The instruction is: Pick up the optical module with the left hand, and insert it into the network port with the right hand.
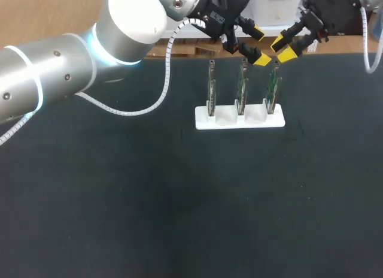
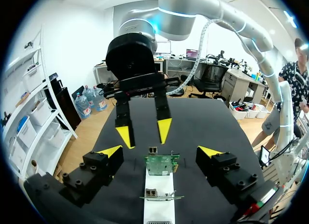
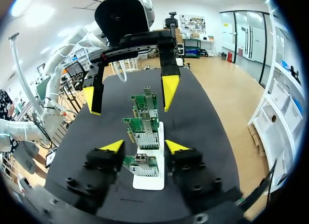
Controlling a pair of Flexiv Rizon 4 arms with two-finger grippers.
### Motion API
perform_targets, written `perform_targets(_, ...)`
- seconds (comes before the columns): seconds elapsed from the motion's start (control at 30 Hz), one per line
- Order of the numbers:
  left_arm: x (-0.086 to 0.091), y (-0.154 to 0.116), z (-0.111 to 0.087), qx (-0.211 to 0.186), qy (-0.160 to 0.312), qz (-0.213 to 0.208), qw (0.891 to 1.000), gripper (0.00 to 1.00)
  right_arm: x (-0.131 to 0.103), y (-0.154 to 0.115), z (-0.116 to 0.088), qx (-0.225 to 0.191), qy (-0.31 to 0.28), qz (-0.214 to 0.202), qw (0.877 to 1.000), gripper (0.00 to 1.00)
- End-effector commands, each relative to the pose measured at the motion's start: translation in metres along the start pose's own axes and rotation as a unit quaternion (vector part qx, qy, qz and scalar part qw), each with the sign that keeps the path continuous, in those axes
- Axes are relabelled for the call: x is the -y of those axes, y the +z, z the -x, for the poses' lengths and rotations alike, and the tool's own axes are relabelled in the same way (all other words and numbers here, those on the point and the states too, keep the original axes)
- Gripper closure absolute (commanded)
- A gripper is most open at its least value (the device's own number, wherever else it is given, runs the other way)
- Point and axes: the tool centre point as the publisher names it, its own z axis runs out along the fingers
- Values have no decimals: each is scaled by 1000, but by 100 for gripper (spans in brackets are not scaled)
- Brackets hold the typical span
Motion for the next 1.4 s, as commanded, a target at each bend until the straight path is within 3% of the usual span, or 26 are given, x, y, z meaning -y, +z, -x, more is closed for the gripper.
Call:
perform_targets(0.03,-2,-1,2,1,6,1,1000,0,-1,0,0,1,0,-1,1000,0)
perform_targets(0.4,-2,-15,24,9,37,23,999,0,0,-24,9,20,-6,-31,999,0)
perform_targets(0.53,1,-19,25,7,39,27,999,0,0,-33,13,28,-6,-35,999,0)
perform_targets(0.8,13,-46,19,-3,18,83,996,0,1,-48,17,33,-11,-52,998,0)
perform_targets(1.03,24,-58,20,-14,10,108,994,0,2,-57,20,34,-17,-65,997,0)
perform_targets(1.4,26,-61,19,-14,5,115,993,0,1,-59,21,27,-18,-69,997,0)
